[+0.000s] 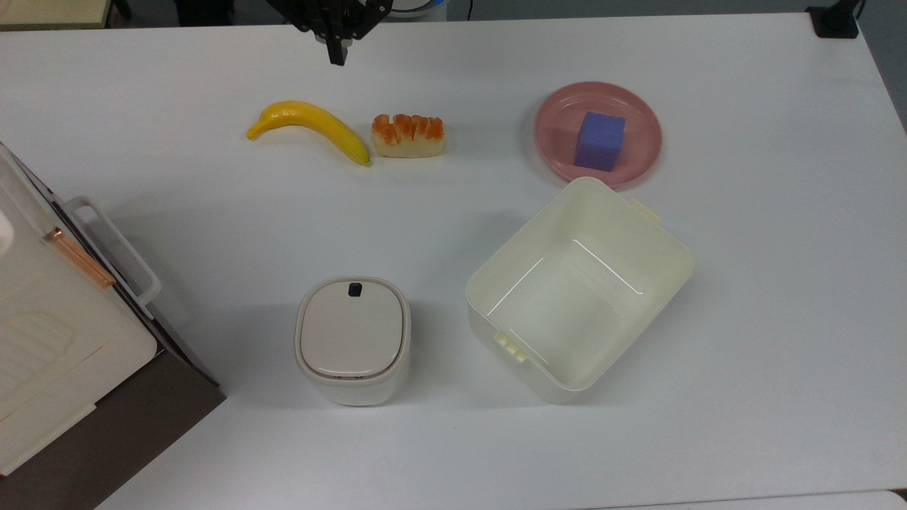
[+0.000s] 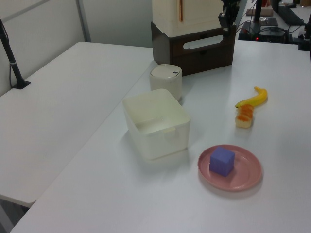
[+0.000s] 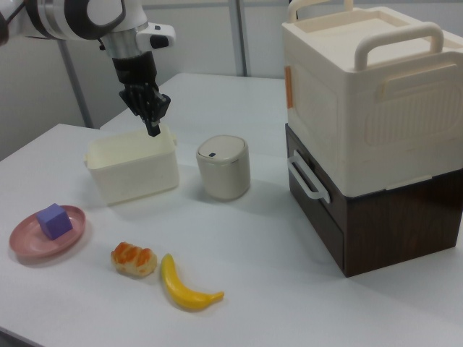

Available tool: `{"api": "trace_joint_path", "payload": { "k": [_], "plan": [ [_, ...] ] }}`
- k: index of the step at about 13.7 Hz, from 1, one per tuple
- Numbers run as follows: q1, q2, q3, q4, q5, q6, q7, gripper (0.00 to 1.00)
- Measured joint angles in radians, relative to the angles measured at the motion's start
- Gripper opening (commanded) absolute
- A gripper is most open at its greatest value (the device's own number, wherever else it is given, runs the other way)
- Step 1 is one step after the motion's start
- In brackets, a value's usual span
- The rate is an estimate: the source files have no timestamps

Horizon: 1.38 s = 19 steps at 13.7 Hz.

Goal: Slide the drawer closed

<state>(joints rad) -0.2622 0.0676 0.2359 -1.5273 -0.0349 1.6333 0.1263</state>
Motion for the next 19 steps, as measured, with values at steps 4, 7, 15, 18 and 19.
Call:
{"api": "trace_joint_path", "payload": {
  "k": [4, 7, 15, 18, 19],
  "plan": [
    [-0.004, 0.004, -0.003, -0.004, 0.0, 0.017, 0.0, 1.0],
    [-0.008, 0.005, -0.003, -0.005, 0.0, 0.025, 0.0, 1.0],
    [-0.012, -0.001, -0.025, -0.003, 0.0, 0.026, -0.068, 1.0],
    [-0.02, -0.006, -0.044, -0.002, 0.0, 0.026, -0.087, 1.0],
    [-0.022, -0.007, -0.045, -0.002, 0.0, 0.026, -0.087, 1.0]
  ]
}}
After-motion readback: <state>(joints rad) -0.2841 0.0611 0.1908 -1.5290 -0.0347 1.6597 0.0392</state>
